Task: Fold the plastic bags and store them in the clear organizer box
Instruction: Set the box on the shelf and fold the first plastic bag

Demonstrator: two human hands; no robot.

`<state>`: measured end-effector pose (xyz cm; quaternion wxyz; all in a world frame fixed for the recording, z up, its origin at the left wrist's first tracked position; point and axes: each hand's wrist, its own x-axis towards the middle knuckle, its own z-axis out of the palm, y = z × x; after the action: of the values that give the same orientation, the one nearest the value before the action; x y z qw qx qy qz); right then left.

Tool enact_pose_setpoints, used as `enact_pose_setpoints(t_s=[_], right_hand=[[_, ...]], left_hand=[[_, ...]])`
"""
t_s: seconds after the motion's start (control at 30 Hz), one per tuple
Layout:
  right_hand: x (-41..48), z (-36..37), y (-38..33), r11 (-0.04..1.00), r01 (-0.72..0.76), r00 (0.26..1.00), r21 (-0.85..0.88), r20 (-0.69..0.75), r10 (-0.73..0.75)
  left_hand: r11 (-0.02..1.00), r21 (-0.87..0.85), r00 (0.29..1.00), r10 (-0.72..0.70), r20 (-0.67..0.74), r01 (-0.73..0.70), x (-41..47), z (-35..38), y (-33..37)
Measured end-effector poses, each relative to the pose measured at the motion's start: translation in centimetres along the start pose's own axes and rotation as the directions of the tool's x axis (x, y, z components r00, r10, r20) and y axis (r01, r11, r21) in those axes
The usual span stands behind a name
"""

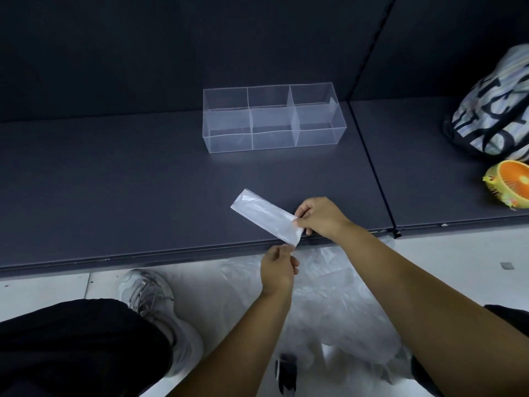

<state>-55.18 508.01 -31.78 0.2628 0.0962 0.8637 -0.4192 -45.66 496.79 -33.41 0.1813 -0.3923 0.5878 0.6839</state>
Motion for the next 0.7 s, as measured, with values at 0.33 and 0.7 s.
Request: enact_pose_setpoints(t_s=[0.33, 0.7], right_hand=[[-0.1, -0.2, -0.7, 0.998, -0.061, 0.998, 0.025, 0.036, 0.06], [-1.6, -2.6, -1.7, 0.97, -0.045, 0.999, 0.239, 0.031, 0.039]], left_hand=[[0.143, 0.744, 0.624, 0.66, 0.419, -0.652, 2.2, -1.1, 0.4], [0.258, 0.659, 0.598, 0.715, 0.361, -0.707, 3.3, -3.0, 3.2]])
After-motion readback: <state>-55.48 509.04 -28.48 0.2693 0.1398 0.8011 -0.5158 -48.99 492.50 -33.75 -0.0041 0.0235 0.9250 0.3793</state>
